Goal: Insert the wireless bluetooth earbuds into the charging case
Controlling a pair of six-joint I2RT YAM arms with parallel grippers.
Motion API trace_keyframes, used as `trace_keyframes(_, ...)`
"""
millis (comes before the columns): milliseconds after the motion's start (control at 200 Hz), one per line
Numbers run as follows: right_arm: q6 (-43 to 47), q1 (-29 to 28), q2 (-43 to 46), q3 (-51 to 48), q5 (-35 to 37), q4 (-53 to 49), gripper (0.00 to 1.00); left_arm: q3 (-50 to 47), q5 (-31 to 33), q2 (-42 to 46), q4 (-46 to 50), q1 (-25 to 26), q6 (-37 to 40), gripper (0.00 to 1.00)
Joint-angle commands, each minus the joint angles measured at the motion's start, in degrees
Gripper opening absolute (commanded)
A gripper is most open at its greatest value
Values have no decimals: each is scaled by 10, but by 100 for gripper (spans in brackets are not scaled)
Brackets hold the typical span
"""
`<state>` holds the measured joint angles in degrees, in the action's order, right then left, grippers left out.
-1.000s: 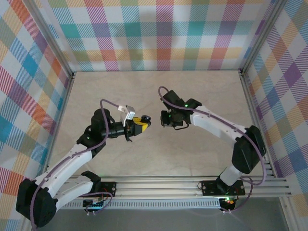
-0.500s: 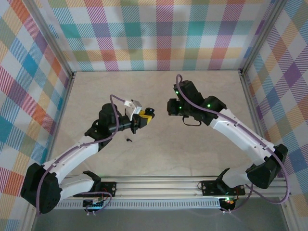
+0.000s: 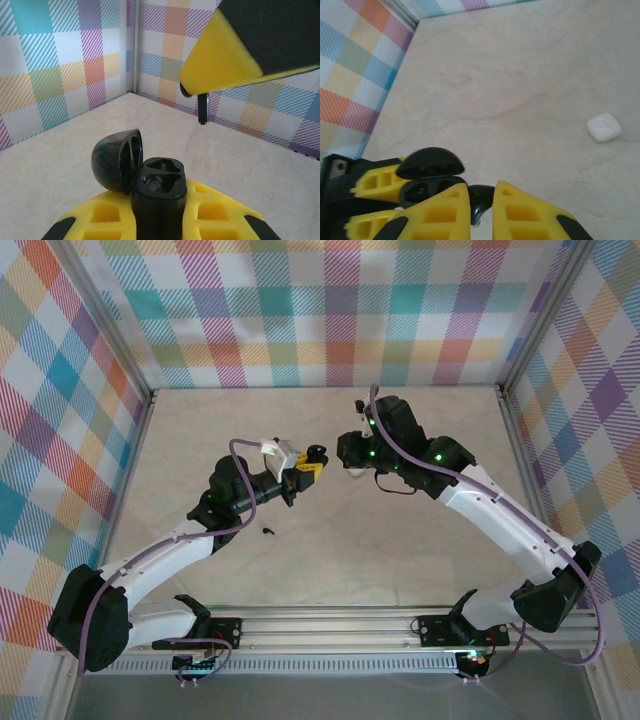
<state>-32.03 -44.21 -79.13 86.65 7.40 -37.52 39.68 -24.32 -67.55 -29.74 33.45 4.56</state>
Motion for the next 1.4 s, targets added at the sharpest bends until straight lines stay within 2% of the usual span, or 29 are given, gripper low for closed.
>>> trace_keyframes(0, 12, -8, 8, 12, -25, 33, 13, 10, 1, -3, -36, 8, 2, 0)
trace_keyframes(1395, 4, -21, -16, -36, -36, 75, 12, 30, 9, 14, -37, 17, -29, 0)
